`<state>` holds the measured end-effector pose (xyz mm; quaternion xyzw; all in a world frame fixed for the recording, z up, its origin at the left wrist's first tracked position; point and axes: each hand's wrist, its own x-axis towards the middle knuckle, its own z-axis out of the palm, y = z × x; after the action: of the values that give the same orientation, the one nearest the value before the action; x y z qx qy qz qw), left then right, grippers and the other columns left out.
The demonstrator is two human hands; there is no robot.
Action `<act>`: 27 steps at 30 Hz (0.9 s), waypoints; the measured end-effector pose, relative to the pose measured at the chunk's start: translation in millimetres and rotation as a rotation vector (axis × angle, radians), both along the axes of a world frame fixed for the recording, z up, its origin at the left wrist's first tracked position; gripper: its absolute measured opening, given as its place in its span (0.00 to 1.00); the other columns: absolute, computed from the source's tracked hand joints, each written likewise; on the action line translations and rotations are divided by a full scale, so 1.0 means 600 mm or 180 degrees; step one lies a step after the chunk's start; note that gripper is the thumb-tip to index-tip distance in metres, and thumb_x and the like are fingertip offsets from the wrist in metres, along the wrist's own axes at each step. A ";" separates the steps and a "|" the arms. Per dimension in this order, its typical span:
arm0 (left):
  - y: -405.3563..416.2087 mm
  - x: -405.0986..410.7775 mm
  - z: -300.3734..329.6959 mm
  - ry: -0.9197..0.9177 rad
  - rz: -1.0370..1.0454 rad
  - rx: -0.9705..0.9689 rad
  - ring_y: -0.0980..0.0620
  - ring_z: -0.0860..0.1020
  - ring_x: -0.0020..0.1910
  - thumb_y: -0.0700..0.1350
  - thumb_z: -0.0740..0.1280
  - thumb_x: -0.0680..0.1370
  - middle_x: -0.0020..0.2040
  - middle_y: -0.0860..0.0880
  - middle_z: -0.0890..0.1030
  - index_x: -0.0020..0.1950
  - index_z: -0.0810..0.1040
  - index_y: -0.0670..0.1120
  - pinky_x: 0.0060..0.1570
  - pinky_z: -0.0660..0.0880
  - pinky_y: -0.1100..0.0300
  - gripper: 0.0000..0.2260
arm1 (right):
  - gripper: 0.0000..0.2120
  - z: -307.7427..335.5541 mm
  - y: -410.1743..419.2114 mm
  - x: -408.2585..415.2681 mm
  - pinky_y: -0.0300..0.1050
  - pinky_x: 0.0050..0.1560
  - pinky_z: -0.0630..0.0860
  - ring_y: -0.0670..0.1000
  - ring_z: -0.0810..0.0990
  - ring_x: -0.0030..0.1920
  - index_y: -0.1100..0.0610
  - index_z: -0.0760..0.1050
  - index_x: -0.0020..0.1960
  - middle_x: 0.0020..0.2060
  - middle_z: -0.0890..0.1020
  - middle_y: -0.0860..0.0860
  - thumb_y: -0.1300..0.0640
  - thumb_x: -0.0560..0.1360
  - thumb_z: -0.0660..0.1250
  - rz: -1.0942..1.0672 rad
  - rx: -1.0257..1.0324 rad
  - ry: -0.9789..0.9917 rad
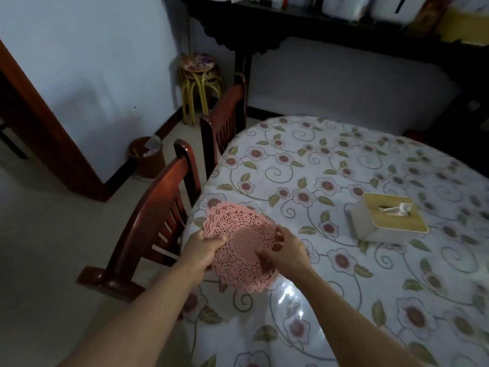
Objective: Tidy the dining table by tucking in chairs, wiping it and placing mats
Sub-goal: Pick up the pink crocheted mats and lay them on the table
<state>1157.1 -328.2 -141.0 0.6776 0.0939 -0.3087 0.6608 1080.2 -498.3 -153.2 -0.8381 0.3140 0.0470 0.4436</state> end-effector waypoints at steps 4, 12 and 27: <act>-0.017 0.011 0.003 -0.0037 -0.0033 0.0006 0.43 0.79 0.53 0.39 0.68 0.75 0.54 0.44 0.82 0.47 0.78 0.53 0.60 0.74 0.42 0.08 | 0.26 0.020 -0.021 0.009 0.48 0.49 0.80 0.50 0.79 0.48 0.53 0.69 0.58 0.51 0.77 0.50 0.57 0.65 0.77 -0.0309 -0.0267 -0.0443; -0.077 0.065 0.020 0.0012 0.0020 -0.0108 0.43 0.80 0.54 0.49 0.65 0.78 0.55 0.44 0.82 0.60 0.78 0.46 0.59 0.75 0.43 0.13 | 0.14 0.018 -0.113 0.085 0.47 0.33 0.71 0.51 0.70 0.33 0.55 0.62 0.38 0.34 0.72 0.52 0.64 0.73 0.67 -0.0483 -0.0239 -0.0348; -0.295 0.276 -0.055 -0.0717 0.0863 0.0727 0.42 0.76 0.60 0.48 0.62 0.79 0.58 0.43 0.78 0.64 0.73 0.38 0.63 0.71 0.48 0.18 | 0.13 -0.049 -0.368 0.338 0.40 0.28 0.74 0.53 0.76 0.32 0.54 0.75 0.55 0.37 0.80 0.54 0.68 0.75 0.62 -0.1213 0.0195 -0.0825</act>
<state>1322.7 -505.0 -174.0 0.7596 0.1441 -0.1266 0.6215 1283.3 -718.9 -182.7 -0.7489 0.4054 -0.1362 0.5062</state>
